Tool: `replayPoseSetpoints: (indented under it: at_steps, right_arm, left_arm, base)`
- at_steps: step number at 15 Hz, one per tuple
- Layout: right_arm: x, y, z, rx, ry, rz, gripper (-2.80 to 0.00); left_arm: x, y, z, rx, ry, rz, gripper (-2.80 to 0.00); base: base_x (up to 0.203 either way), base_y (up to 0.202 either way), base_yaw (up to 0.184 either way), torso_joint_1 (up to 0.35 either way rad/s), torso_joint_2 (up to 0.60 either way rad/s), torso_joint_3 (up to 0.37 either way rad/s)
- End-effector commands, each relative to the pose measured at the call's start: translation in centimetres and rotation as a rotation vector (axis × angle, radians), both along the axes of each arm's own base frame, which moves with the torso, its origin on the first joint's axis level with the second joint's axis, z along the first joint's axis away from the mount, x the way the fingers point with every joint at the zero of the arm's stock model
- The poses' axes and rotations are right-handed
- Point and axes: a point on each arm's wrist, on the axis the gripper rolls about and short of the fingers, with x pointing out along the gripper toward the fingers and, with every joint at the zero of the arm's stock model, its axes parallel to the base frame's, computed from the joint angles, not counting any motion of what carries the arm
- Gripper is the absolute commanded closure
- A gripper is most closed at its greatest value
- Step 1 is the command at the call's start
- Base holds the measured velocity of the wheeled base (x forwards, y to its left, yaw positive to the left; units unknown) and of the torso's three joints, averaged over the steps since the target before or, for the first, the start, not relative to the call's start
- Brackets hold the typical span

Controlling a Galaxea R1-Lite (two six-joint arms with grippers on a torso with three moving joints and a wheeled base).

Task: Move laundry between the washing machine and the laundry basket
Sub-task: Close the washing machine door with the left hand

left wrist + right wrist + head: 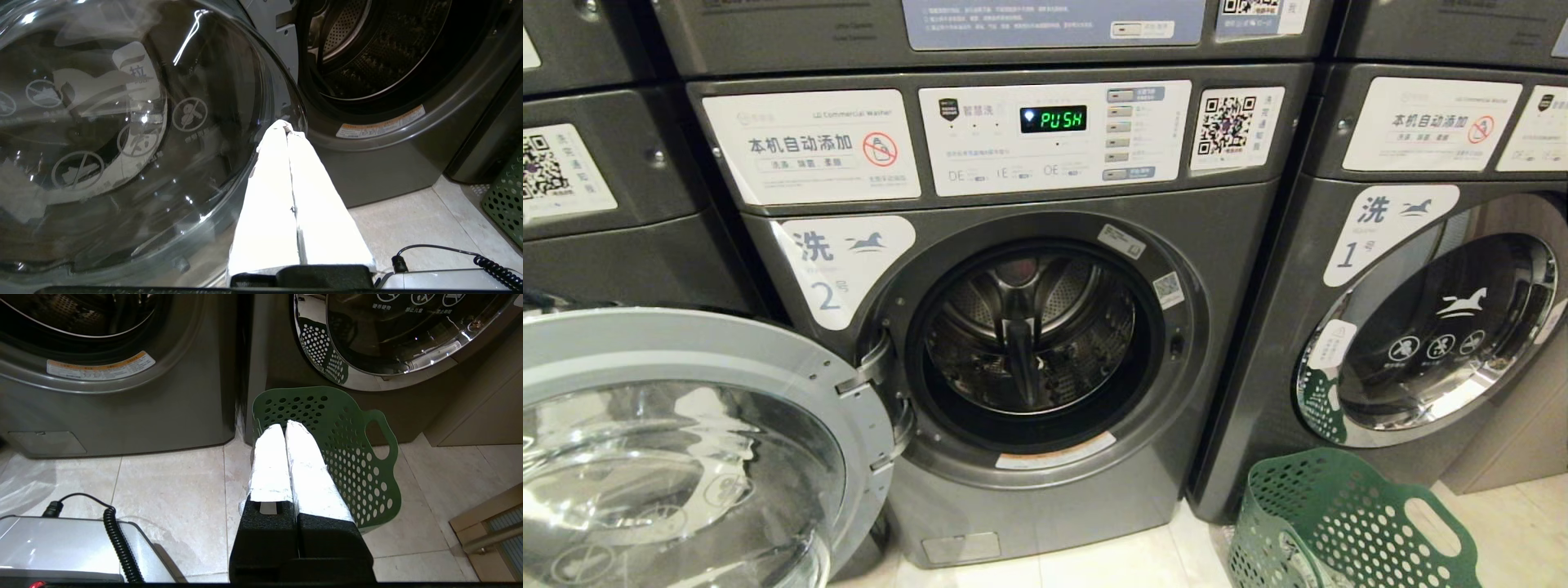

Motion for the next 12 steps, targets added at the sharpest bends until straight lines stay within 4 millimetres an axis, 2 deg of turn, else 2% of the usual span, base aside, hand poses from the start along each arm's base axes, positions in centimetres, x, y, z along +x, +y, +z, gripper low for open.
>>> replayPoseSetpoints:
  at_steps: [1, 10, 12]
  right_arm:
    - [0.01, 0.0, 0.0, -0.001, 0.001, 0.001, 0.0]
    - [-0.01, 0.0, -0.02, -0.002, 0.001, 0.001, 0.0]
    - [0.01, 0.0, -0.01, 0.0, 0.003, 0.001, 0.0]
  left_arm:
    - [0.01, 0.0, 0.02, 0.001, 0.0, 0.0, 0.0]
    - [0.01, 0.0, 0.02, -0.001, 0.0, -0.001, 0.0]
    - [0.0, 0.0, 0.0, -0.002, 0.0, 0.0, 0.0]
  base:
    - [-0.179, 0.0, 0.001, 0.004, 0.01, 0.002]
    - [-0.196, 0.0, 0.0, 0.002, 0.0, 0.004]
    - [-0.125, 0.0, -0.003, 0.002, 0.0, 0.002]
